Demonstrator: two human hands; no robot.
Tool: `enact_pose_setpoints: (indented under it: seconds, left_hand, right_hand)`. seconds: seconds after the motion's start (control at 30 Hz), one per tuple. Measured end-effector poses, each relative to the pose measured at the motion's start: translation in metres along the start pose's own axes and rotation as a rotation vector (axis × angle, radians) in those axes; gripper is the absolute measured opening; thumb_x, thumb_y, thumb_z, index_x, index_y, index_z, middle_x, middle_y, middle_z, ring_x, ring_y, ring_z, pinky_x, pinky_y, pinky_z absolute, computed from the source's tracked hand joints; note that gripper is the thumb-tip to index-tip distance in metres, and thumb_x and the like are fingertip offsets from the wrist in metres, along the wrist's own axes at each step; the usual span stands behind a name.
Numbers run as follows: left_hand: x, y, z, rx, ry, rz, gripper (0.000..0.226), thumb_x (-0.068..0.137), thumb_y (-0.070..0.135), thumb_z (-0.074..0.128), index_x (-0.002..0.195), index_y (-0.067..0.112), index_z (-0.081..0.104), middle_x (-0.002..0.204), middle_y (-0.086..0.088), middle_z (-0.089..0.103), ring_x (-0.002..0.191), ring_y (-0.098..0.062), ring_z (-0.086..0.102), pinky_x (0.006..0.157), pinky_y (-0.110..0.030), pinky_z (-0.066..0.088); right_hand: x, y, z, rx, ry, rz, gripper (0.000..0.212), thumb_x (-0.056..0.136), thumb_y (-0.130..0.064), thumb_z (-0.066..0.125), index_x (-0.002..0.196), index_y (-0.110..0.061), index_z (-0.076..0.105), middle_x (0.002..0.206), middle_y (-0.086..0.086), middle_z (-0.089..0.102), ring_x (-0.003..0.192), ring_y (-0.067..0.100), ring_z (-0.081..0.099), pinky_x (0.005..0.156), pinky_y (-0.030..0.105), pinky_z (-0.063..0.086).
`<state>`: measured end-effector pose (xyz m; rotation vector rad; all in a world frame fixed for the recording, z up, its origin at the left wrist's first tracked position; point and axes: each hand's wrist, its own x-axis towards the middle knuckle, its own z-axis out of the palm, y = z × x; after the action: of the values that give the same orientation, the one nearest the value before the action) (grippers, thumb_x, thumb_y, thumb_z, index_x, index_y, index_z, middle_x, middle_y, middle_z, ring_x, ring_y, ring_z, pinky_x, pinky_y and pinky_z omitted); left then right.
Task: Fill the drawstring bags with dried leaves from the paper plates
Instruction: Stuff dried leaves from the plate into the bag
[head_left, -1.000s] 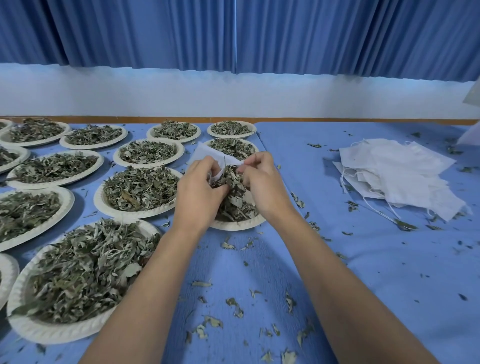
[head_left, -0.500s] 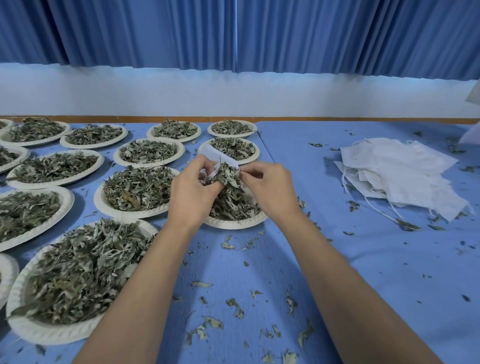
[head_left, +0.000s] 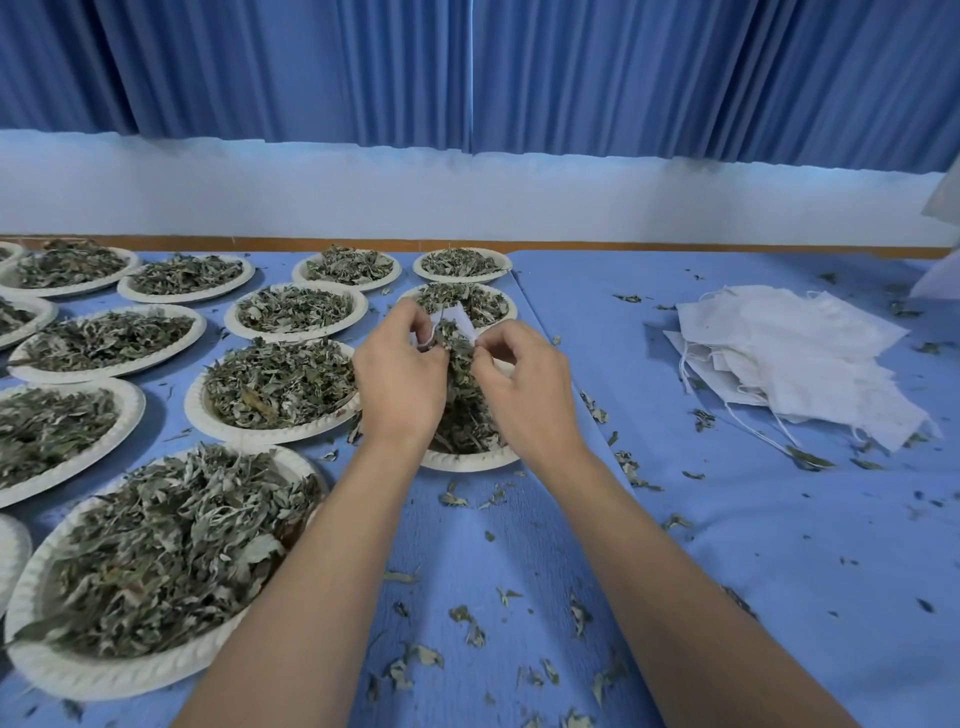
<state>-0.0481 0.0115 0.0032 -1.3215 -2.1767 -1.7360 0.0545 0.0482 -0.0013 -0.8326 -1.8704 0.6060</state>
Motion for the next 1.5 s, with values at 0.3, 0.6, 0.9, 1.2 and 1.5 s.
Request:
enact_pose_setpoints:
  seconds: [0.3,0.6,0.9,1.2,1.5]
  left_hand:
    - [0.0,-0.004,0.003,0.015,0.056,0.004,0.029,0.066,-0.016,0.045,0.071,0.012,0.044,0.067,-0.002,0.049,0.061,-0.022,0.039,0.056,-0.028,0.024]
    - [-0.003,-0.002,0.002,0.052,0.071,-0.02,0.037,0.069,-0.017,0.047,0.091,0.014,0.049,0.084,-0.002,0.058,0.08,-0.027,0.053,0.063,-0.031,0.033]
    - [-0.007,0.004,-0.009,0.047,-0.148,0.121,0.035,0.087,0.007,0.062,0.122,0.011,0.064,0.126,-0.003,0.062,0.117,-0.018,0.055,0.104,-0.025,0.037]
    - [-0.003,0.007,-0.02,-0.308,-0.315,-0.15,0.026,0.091,0.021,0.062,0.115,0.03,0.068,0.109,0.014,0.064,0.104,-0.011,0.06,0.099,-0.031,0.046]
    - [0.001,-0.008,-0.01,-0.15,-0.129,-0.031,0.025,0.081,0.008,0.066,0.088,0.031,0.071,0.093,0.014,0.063,0.063,0.002,0.051,0.063,-0.016,0.039]
  right_hand:
    - [-0.004,0.0,0.005,0.151,-0.051,0.081,0.012,0.082,-0.006,0.059,0.073,-0.013,0.059,0.075,-0.005,0.061,0.078,0.013,0.062,0.071,0.024,0.047]
    - [-0.003,-0.001,0.007,0.113,-0.075,0.093,0.01,0.084,-0.009,0.06,0.075,-0.012,0.064,0.077,-0.001,0.067,0.077,0.016,0.065,0.071,0.035,0.051]
    - [0.005,0.002,0.003,0.034,0.031,0.18,0.011,0.09,-0.016,0.06,0.085,-0.014,0.069,0.076,-0.007,0.065,0.076,0.008,0.06,0.069,0.018,0.045]
    - [0.006,0.007,-0.001,0.11,0.014,0.176,0.009,0.091,-0.017,0.06,0.082,-0.017,0.065,0.074,-0.008,0.064,0.074,0.005,0.062,0.067,0.019,0.048]
    - [0.002,0.005,0.001,0.103,-0.082,0.048,0.013,0.091,-0.011,0.054,0.08,-0.017,0.055,0.085,-0.003,0.06,0.081,0.013,0.06,0.072,0.033,0.052]
